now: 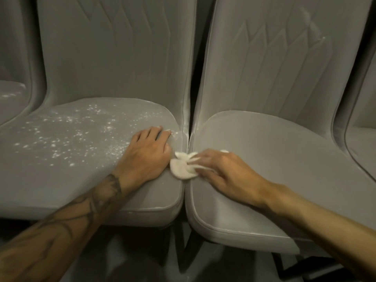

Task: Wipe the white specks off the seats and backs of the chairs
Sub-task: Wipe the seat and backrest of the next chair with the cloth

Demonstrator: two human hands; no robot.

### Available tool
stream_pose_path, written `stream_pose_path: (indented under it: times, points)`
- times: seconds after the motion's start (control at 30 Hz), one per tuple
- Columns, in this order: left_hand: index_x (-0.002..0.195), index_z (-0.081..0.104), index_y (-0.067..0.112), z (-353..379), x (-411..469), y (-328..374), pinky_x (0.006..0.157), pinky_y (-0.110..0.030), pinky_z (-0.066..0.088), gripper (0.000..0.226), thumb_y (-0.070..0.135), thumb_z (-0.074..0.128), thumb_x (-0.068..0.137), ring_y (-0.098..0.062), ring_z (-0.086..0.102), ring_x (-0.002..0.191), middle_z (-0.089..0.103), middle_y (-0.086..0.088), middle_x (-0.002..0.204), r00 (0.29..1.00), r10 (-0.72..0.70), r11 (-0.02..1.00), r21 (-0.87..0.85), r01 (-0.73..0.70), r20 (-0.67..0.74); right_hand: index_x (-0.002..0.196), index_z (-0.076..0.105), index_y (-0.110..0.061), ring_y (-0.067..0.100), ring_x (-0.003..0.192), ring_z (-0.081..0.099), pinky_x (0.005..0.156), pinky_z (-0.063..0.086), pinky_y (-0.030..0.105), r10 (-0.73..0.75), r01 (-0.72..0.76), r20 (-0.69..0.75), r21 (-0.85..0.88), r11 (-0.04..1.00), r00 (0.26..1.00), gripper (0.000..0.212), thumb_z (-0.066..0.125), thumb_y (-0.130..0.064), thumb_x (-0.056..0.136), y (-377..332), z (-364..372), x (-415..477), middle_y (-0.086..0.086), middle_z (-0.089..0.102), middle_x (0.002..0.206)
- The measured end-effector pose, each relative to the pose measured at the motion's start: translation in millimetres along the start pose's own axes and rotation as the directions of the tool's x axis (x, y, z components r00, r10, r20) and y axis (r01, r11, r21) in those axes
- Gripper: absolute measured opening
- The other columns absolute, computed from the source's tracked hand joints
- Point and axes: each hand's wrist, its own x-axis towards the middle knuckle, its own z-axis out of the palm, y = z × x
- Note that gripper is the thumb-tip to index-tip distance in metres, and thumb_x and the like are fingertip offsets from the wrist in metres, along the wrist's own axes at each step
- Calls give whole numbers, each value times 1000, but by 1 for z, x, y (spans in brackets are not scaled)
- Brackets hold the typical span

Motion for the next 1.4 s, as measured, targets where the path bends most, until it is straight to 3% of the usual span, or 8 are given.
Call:
stream_pose_path:
  times: [0.23,0.33,0.47,0.67,0.9,1.13,1.27,1.4]
  points:
    - [152,44,15,0,3,0,117,-42,32,61,36,17,102,-26,44,139,46,-10,153,999,-28,999,-37,29,30,130,65,-12,23,124,56,106,40,32,172,-174,-37,-63,983,984,32,50,-17,103,22,-10,49,6,59,137]
    - [150,47,14,3,3,0,114,-44,34,62,36,17,101,-28,47,135,49,-12,150,1000,-24,999,-32,24,17,130,65,-20,15,122,58,104,44,31,60,-61,-10,-67,996,998,31,49,-26,104,6,-6,18,-2,60,135]
    - [152,43,18,2,3,0,118,-44,30,60,36,18,101,-26,43,139,45,-8,154,998,-46,997,-64,49,47,131,62,-29,-2,123,52,104,39,12,-70,67,71,50,996,995,31,45,-32,105,-16,-10,-31,-13,58,134]
    - [153,44,18,0,4,2,118,-41,29,61,38,19,100,-25,43,139,45,-9,155,998,-49,997,-55,51,43,131,65,-14,17,119,58,102,44,32,103,-103,14,-7,995,995,31,51,-18,104,0,-16,14,3,60,133]
    - [152,45,16,0,3,0,117,-44,30,60,38,20,101,-28,44,138,46,-10,153,998,-38,996,-75,41,43,138,54,-34,4,135,46,110,40,25,-112,103,68,115,988,991,33,44,-33,107,-50,-8,-94,-17,46,146]
    - [153,43,18,-6,4,2,120,-44,27,52,36,26,107,-29,42,141,43,-9,157,995,-61,992,-107,69,73,131,64,-17,9,122,56,104,44,25,30,-28,-35,50,998,999,31,54,-23,102,-51,-6,-40,-4,59,135]
    - [154,41,20,-9,6,4,121,-45,25,49,37,32,109,-28,39,143,41,-7,158,993,-71,987,-140,84,94,130,63,-18,6,127,52,107,39,20,-118,121,-44,51,991,992,29,50,-24,105,-54,-3,-91,-5,57,136]
    - [151,44,27,-15,9,15,120,-47,25,47,44,31,109,-27,38,143,40,-3,158,994,-73,977,-195,88,80,134,59,-27,1,130,47,106,41,25,-99,101,-79,19,995,992,31,48,-33,106,-55,-1,-107,-15,50,141]
